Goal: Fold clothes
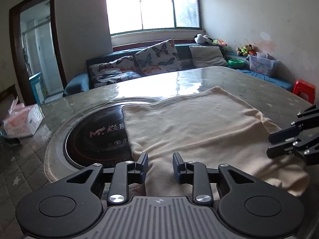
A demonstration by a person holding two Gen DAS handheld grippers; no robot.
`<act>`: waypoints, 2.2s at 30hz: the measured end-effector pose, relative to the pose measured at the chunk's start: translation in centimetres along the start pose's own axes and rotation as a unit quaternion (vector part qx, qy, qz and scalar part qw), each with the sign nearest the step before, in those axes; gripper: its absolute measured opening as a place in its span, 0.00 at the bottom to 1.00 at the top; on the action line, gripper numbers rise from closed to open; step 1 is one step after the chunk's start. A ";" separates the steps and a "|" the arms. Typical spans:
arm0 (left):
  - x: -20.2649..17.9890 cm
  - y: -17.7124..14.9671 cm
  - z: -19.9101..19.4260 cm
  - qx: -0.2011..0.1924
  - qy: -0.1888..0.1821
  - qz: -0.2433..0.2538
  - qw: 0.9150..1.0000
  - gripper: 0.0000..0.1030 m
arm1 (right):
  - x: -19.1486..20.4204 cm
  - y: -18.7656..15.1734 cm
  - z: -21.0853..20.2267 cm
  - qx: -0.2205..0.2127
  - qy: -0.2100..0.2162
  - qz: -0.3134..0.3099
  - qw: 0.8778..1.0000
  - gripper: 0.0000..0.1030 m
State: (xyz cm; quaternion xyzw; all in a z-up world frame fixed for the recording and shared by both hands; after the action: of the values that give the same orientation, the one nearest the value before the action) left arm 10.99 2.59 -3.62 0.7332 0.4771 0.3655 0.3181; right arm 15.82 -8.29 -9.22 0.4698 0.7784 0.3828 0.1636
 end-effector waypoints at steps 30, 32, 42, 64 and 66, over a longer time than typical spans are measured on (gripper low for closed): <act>-5.8 -4.4 -5.8 -0.011 -0.055 0.135 0.989 0.44 | 0.7 -1.0 -2.7 -0.024 0.000 -0.007 1.000 0.85; -6.4 -4.4 -5.6 -0.015 -0.060 0.145 0.987 0.44 | 0.9 -0.9 -3.0 -0.028 0.004 -0.006 1.000 0.90; -8.5 -4.2 -4.8 -0.034 -0.079 0.184 0.979 0.44 | 1.8 -1.7 -4.1 -0.033 0.044 -0.015 0.998 1.00; -9.5 -2.8 -4.0 -0.062 -0.101 0.176 0.977 0.18 | 3.7 -3.5 -4.0 -0.015 0.062 -0.070 0.996 1.00; -9.3 -2.4 -4.0 -0.065 -0.102 0.168 0.978 0.15 | 3.8 -3.5 -4.0 -0.015 0.060 -0.075 0.995 1.00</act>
State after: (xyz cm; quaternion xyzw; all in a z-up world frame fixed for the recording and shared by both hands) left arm 3.89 -4.81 -5.59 0.8141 0.2879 0.3671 0.3459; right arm 9.36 -7.72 -8.84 0.3838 0.8142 0.4081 0.1520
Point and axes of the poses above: each gripper's, at about its wrist camera, not at the fingertips, and z roughly the way its jaws point, x to its left, y to its top, the point moved 10 cm from there along z, roughly the way its jaws point, and after that the axes turned 9 degrees about z, right-handed, at the moved point
